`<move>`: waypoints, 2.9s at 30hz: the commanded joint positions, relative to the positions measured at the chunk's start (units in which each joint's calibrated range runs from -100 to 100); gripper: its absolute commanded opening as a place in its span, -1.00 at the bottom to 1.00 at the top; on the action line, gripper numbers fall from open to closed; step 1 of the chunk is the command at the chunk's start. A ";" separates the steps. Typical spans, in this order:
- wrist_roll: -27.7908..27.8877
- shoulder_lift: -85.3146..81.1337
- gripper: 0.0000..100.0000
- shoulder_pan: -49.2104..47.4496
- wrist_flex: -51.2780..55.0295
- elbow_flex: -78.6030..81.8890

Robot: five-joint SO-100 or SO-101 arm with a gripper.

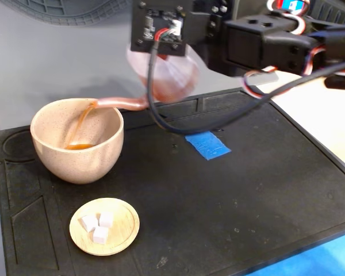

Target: Pick up a kettle and pour liquid into a cup.

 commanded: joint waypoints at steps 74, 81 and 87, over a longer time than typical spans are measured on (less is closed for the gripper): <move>-21.56 -1.31 -0.99 9.86 -8.43 15.48; -21.61 -1.31 -0.99 9.86 -8.94 18.20; -21.61 -1.31 -0.99 10.69 -11.54 19.92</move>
